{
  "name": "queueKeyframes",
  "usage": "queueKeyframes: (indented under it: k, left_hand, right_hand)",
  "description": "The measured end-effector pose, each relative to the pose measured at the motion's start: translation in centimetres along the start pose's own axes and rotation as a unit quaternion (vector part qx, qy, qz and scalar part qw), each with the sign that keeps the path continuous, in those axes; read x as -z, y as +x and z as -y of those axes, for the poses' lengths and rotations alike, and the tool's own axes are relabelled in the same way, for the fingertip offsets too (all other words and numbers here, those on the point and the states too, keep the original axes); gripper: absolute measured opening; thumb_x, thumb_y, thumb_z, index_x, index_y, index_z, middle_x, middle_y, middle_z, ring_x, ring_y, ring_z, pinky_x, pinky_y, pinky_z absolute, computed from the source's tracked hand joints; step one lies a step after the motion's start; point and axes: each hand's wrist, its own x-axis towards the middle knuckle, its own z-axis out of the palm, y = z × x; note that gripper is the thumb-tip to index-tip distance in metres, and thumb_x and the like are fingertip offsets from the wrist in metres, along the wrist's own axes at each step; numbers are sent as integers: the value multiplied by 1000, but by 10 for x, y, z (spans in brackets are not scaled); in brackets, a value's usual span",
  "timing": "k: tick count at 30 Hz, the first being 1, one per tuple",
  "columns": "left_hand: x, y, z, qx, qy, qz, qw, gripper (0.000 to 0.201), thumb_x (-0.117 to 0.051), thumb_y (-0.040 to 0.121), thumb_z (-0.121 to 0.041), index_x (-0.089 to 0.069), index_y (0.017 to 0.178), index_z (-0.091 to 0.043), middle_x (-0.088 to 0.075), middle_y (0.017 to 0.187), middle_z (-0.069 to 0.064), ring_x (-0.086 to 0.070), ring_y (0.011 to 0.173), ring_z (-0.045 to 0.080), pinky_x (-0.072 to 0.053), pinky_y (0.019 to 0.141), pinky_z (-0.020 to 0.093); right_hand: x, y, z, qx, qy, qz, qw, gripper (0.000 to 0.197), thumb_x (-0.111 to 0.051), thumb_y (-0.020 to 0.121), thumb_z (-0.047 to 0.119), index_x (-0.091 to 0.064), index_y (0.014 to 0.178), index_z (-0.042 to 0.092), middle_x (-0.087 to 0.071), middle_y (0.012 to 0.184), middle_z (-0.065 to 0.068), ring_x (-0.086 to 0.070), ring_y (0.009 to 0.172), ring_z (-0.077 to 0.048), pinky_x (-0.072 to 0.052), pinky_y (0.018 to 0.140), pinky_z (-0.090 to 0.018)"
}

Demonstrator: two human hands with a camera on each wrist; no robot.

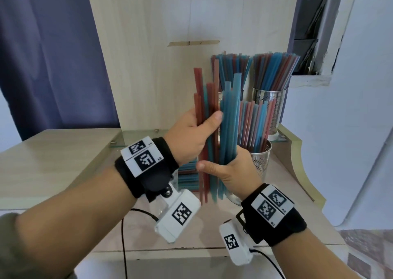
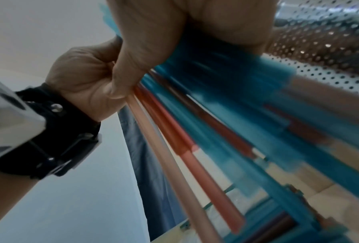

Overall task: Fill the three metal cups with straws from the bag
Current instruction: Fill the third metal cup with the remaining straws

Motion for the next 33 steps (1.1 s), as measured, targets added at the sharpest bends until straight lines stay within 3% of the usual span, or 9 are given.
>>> queueKeyframes:
  k: [6,10,14,16,19,23,25,28,33]
  left_hand:
    - [-18,-6,3,28,-82,-33,996,53,-48,89,-37,-56,128,-2,-67,116,10,-64,109,21,-48,99,42]
    - [-15,2,-7,32,-123,-33,991,78,-64,73,-69,-46,129,-18,-62,125,8,-57,121,24,-42,106,51]
    - [0,14,-36,-107,71,-44,991,66,-60,77,-57,-26,131,-41,-59,124,2,-61,111,15,-50,97,38]
    - [8,20,-48,-195,224,-43,954,70,-57,83,-53,-25,141,-34,-44,141,0,-50,124,12,-46,101,32]
    - [5,25,-47,-276,373,4,886,59,-48,92,-45,-41,140,-12,-46,134,-2,-48,122,10,-42,100,24]
    - [-13,18,-22,-248,367,89,892,47,-39,96,-39,-52,125,-5,-57,109,0,-54,95,8,-46,84,24]
    - [-14,15,-13,-215,287,92,929,50,-34,97,-39,-50,130,-5,-59,117,2,-57,107,11,-48,92,31]
    - [-10,19,1,-126,156,29,979,48,-28,98,-42,-45,136,-18,-58,125,-7,-52,121,4,-42,104,30]
    - [-12,30,53,7,290,30,956,56,-53,94,-40,-38,142,-17,-47,140,0,-44,129,9,-40,109,41]
  right_hand:
    - [3,-3,5,-38,-27,25,999,29,-80,73,0,-67,100,0,-73,93,-18,-72,89,-26,-58,77,-36]
    - [14,-3,5,-54,-91,17,994,12,-78,77,0,-67,82,-2,-68,72,-20,-68,71,-34,-59,73,-49]
    - [25,-6,7,-88,-62,39,993,14,-75,79,-2,-68,79,10,-69,67,-2,-70,69,-19,-56,67,-30]
    - [27,-9,6,-92,-57,47,993,16,-75,77,-2,-68,83,10,-70,70,0,-69,71,-17,-56,69,-26]
    - [28,-11,5,-100,-51,44,993,19,-77,75,-3,-68,87,8,-71,72,2,-70,73,-14,-56,69,-24]
    - [31,-17,-1,-100,-56,43,992,21,-78,73,-4,-70,84,11,-72,77,2,-69,78,-12,-55,71,-25]
    - [37,-22,-5,-104,-78,35,991,22,-81,72,2,-74,79,21,-73,80,1,-70,81,-14,-55,75,-29]
    - [50,-24,2,-108,-70,-2,992,21,-80,72,0,-74,82,18,-73,80,-1,-71,81,-18,-54,77,-35]
    - [86,-3,49,-19,-57,-68,996,29,-91,57,23,-74,80,20,-72,80,-8,-69,81,-26,-56,82,-42]
